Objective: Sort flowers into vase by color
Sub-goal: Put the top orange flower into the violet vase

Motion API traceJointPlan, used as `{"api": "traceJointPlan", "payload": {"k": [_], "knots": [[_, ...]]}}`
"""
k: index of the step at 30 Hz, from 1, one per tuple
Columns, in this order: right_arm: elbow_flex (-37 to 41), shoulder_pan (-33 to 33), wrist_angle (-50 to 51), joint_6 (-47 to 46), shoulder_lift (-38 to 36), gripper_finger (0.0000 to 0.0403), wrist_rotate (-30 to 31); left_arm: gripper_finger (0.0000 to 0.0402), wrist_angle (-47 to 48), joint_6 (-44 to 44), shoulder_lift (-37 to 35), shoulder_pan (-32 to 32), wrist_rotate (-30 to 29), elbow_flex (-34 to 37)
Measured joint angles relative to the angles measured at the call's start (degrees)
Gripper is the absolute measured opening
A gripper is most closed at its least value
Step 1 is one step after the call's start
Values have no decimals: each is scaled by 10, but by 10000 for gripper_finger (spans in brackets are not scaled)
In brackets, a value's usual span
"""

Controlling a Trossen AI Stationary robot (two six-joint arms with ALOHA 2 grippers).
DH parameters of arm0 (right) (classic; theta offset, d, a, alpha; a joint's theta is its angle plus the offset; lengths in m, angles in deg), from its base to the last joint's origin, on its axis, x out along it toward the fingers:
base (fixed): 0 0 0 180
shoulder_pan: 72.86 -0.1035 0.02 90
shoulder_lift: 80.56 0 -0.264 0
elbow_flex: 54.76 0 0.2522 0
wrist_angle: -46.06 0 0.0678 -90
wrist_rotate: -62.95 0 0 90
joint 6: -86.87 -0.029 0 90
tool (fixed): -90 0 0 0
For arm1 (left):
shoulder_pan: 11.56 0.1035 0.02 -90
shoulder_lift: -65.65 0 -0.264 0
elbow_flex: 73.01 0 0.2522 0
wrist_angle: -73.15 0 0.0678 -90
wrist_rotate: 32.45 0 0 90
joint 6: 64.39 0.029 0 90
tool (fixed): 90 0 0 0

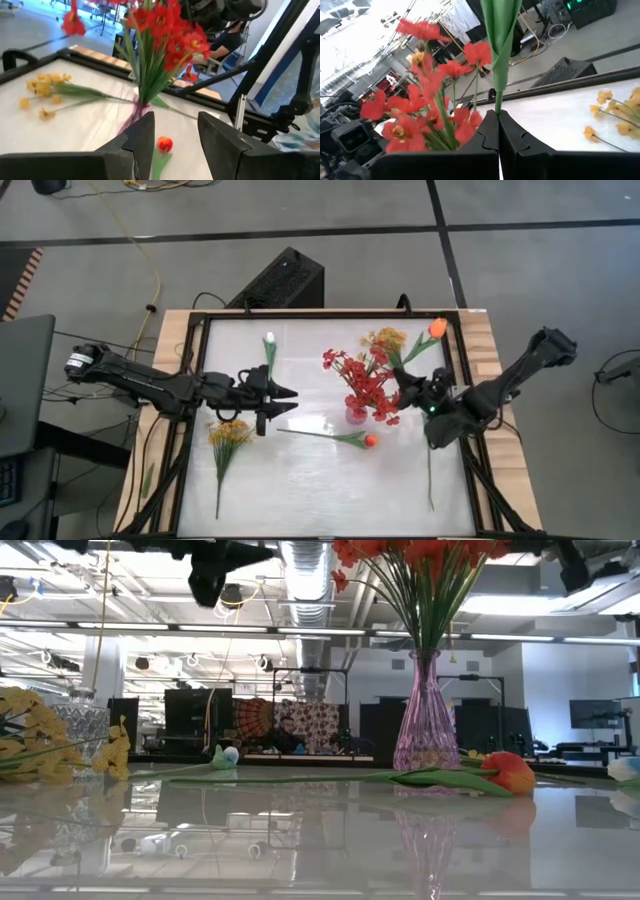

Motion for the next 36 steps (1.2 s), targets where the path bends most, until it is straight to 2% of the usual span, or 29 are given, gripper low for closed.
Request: {"api": "traceJointPlan", "payload": {"k": [9,15,23,29,36], "knots": [[0,-5,-37,1,29,17,76,139,4,21,0,0,-9,4],[0,-17,-39,1,30,17,87,139,8,25,18,0,-9,4],[0,-7,-49,-39,89,17,89,139,-56,18,96,0,4,4],[0,-21,-51,-24,105,17,89,139,-179,43,190,2,7,2],[0,-35,-58,16,99,17,89,161,-196,85,306,2,-13,-60]]}}
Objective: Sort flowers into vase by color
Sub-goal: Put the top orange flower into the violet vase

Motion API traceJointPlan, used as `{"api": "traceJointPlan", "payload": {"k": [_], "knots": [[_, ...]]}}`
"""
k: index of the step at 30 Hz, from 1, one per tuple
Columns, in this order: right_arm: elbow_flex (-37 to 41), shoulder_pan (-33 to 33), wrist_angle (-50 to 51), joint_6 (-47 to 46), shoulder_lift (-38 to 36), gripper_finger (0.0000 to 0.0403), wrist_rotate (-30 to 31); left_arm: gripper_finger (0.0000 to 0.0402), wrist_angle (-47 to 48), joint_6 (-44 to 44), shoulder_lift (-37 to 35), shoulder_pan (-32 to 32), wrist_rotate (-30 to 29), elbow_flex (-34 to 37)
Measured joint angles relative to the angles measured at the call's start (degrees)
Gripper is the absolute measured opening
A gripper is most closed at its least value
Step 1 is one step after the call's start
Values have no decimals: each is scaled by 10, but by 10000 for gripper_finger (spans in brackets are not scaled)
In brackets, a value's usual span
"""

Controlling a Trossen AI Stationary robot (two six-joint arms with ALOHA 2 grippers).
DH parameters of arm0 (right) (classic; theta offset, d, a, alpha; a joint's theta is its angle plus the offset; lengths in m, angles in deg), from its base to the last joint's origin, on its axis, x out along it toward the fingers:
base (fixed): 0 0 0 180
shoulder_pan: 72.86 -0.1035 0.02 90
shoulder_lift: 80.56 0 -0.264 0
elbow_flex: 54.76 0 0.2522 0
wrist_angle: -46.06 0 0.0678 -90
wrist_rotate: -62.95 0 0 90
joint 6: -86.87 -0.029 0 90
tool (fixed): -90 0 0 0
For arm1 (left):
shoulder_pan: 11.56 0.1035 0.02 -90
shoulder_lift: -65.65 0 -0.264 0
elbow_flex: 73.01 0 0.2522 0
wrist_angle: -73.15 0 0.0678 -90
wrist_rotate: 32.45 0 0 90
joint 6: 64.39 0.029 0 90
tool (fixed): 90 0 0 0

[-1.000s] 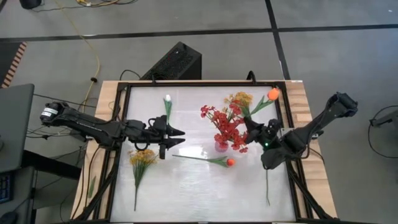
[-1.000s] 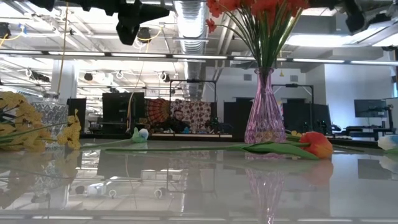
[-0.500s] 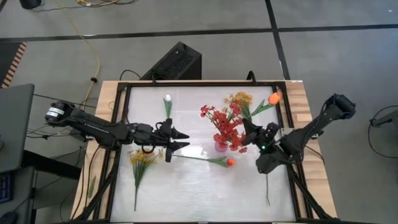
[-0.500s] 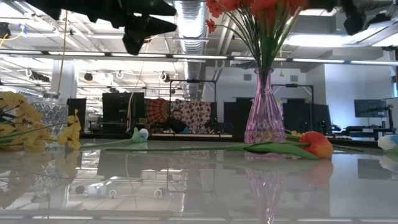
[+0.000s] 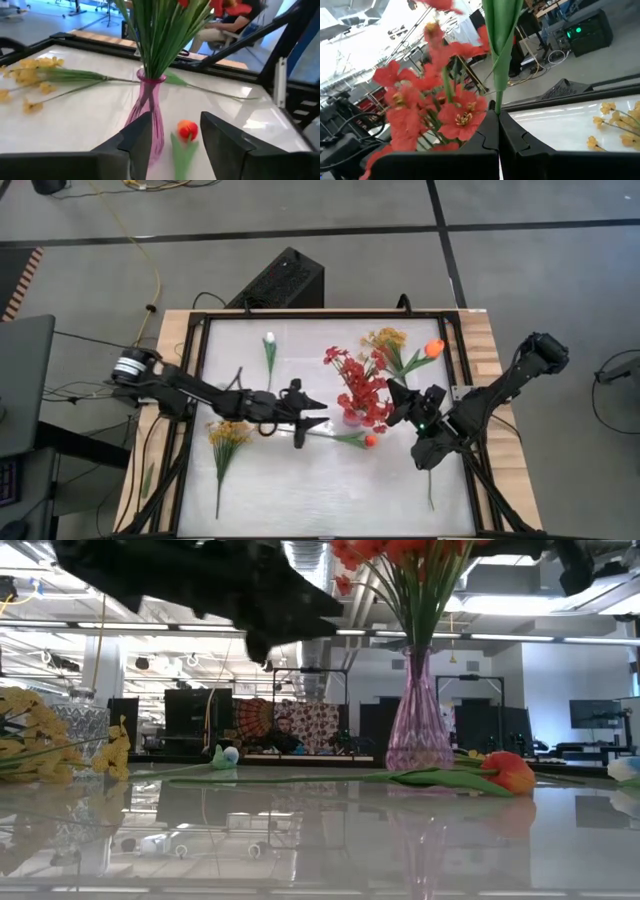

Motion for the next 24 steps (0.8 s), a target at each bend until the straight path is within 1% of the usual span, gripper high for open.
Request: {"api": "traceJointPlan", "payload": {"k": [4,9,12,14,16,18,20,24], "knots": [[0,-7,0,15,0,17,1,195,7,31,54,1,-6,-55],[0,-9,1,16,0,17,0,235,74,46,105,13,-36,-131],[0,-8,0,15,0,17,-1,246,115,44,123,23,-64,-167],[0,-8,0,15,0,17,-3,250,117,44,135,29,-82,-187],[0,-8,0,15,0,17,-8,252,115,45,148,38,-69,-205],[0,-8,0,15,0,17,-13,252,120,53,162,46,-13,-221],[0,-8,0,15,0,17,-15,252,131,59,173,49,22,-235],[0,-8,0,15,0,17,-17,252,128,61,180,47,19,-238]]}}
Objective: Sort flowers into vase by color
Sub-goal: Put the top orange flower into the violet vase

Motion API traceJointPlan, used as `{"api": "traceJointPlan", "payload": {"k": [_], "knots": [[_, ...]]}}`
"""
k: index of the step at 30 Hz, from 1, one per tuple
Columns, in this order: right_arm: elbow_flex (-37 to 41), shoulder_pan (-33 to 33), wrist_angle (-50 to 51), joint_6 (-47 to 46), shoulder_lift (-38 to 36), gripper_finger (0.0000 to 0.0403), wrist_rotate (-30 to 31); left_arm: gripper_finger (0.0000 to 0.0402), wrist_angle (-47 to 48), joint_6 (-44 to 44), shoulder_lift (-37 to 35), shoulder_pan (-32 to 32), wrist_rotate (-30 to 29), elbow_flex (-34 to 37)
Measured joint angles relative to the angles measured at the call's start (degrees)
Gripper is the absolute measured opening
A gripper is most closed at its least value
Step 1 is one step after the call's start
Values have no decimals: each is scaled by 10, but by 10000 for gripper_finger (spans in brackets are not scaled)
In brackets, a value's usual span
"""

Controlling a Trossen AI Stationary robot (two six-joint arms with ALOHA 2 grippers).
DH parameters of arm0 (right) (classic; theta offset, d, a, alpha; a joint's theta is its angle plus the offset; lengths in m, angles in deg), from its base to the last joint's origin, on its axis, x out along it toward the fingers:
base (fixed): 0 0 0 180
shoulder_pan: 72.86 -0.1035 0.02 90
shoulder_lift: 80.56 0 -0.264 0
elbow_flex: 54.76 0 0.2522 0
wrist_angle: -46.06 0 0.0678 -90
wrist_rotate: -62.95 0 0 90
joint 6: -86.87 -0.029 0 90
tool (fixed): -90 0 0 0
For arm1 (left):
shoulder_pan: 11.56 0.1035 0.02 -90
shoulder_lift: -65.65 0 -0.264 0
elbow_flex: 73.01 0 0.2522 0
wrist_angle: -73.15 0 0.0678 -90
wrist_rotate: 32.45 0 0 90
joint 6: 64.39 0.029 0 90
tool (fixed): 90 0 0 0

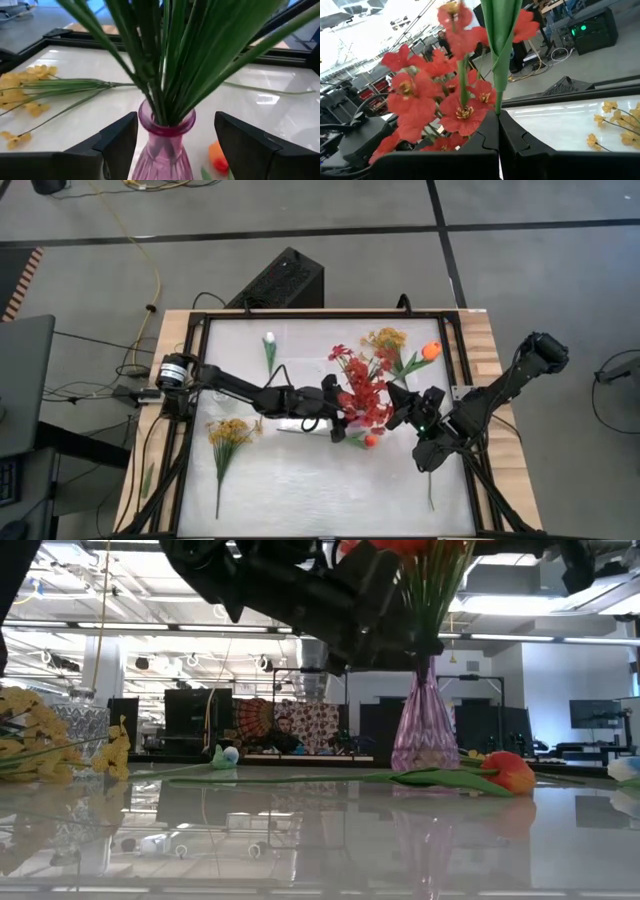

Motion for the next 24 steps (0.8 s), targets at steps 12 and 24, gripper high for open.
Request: {"api": "traceJointPlan", "payload": {"k": [12,24], "knots": [[0,0,1,34,1,17,-24,114,35,17,0,22,21,0],[0,3,1,78,1,17,-73,66,41,9,0,39,46,0]]}}
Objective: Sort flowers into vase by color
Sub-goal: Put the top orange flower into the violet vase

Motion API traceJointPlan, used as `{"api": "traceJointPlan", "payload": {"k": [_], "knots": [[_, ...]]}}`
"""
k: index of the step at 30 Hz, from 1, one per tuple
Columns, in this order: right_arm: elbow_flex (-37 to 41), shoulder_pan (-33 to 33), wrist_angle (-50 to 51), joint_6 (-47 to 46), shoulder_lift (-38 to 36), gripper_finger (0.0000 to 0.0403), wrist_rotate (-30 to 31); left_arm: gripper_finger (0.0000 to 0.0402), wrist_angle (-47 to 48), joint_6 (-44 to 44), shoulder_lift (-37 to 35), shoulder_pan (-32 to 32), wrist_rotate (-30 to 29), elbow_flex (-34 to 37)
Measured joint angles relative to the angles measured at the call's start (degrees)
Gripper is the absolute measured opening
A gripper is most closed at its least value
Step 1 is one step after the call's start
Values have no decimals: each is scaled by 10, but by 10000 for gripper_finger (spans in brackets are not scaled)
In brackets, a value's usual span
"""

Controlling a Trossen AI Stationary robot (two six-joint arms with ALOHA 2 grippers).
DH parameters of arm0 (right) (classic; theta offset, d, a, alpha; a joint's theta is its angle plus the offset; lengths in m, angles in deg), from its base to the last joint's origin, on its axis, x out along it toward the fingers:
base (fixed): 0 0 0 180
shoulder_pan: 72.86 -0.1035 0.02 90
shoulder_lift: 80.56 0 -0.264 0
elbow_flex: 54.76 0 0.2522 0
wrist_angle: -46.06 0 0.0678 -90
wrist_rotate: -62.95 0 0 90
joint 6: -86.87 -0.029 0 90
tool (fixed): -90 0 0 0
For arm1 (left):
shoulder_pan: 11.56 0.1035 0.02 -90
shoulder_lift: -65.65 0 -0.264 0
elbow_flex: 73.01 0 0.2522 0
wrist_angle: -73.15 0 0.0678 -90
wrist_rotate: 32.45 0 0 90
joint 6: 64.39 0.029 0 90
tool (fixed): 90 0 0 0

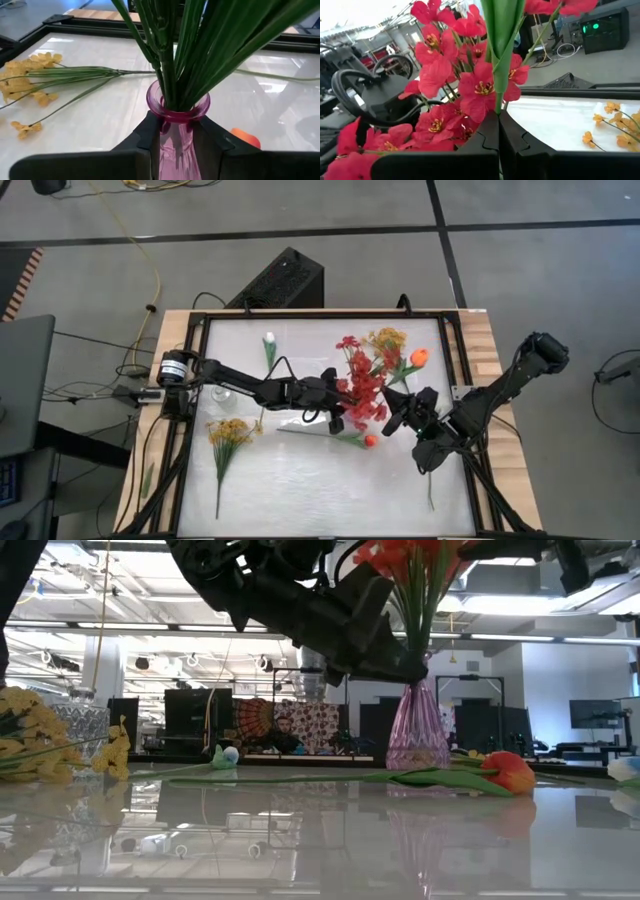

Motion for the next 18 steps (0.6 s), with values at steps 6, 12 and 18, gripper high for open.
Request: {"api": "traceJointPlan", "payload": {"k": [6,12,18], "knots": [[2,13,-10,45,0,17,-49,66,1,17,0,0,0,0],[2,40,-33,118,0,17,-92,66,1,15,0,0,1,0],[2,78,-33,149,7,17,-152,66,3,12,0,0,1,0]]}}
